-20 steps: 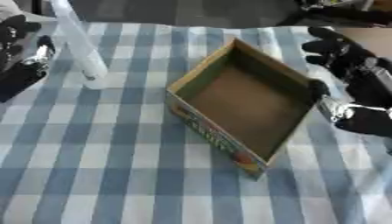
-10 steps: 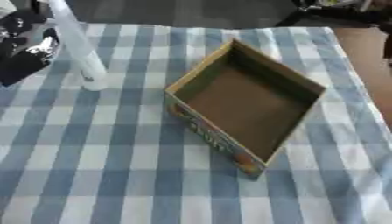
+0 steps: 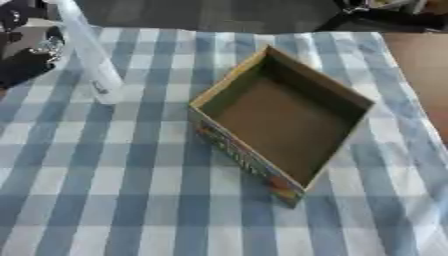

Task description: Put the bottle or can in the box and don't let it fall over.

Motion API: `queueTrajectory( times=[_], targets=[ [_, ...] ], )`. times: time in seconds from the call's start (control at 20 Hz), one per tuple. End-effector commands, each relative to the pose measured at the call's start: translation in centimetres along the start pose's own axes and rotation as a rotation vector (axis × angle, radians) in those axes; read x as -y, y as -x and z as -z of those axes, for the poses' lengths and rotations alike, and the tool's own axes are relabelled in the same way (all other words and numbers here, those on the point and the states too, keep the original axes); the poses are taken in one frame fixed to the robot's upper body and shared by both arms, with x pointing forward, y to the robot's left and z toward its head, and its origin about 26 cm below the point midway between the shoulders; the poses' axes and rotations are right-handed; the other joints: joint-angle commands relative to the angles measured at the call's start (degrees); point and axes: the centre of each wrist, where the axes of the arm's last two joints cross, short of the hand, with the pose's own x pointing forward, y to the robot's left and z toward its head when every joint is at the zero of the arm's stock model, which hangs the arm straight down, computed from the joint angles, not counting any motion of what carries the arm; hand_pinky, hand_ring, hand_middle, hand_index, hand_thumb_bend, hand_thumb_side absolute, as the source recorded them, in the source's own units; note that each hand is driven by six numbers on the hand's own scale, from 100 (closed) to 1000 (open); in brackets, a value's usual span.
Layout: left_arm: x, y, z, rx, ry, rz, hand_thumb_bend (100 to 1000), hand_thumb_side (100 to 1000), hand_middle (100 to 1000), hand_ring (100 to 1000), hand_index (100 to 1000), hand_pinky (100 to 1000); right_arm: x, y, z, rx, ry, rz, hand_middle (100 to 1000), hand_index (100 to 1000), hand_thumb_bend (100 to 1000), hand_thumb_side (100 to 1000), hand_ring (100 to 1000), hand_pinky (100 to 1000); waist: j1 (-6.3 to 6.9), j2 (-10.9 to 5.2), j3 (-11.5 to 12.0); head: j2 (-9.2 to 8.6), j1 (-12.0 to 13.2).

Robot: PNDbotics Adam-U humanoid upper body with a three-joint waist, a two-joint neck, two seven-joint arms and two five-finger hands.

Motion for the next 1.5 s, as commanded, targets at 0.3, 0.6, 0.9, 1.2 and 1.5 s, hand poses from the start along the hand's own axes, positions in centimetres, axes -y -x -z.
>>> queueTrajectory(
  times=[0.3,0.6,0.9,1.2,1.5],
  targets=[
    [-1.8,0.1,1.2,-0.001,0.016,0.028,100,520,1000,1000,870,1000,0.3,-0.8,0.4,0.011,0.018,0.004,1000,853,100,299,926,929,-0.04,-0.74,-0.10,-1.09,-0.03],
    [-1.9,0.6,1.8,-0.010,0.067,0.018,100,571,1000,1000,872,1000,0.4,-0.9,0.4,0.006,0.029,0.011,1000,853,100,306,925,930,-0.11,-0.74,-0.22,-1.08,-0.06],
    [-2.2,0.5,2.3,-0.010,0.078,0.012,100,603,1000,1000,876,1000,0.6,-1.0,0.6,0.014,0.050,0.020,1000,853,100,320,924,930,0.03,-0.45,-0.55,-3.22,-0.51],
    [-2.6,0.1,2.9,0.004,0.079,0.020,100,585,1000,1000,878,1000,0.8,-1.1,0.8,0.016,0.065,0.033,1000,851,100,328,923,930,0.16,-0.10,-0.94,-6.00,-1.84],
    [-2.8,-0.1,3.2,0.003,0.072,0.039,100,578,1000,1000,881,1000,0.7,-1.1,0.8,0.015,0.063,0.039,1000,851,100,333,922,931,0.26,0.21,-1.13,-6.20,-2.15]
  ],
)
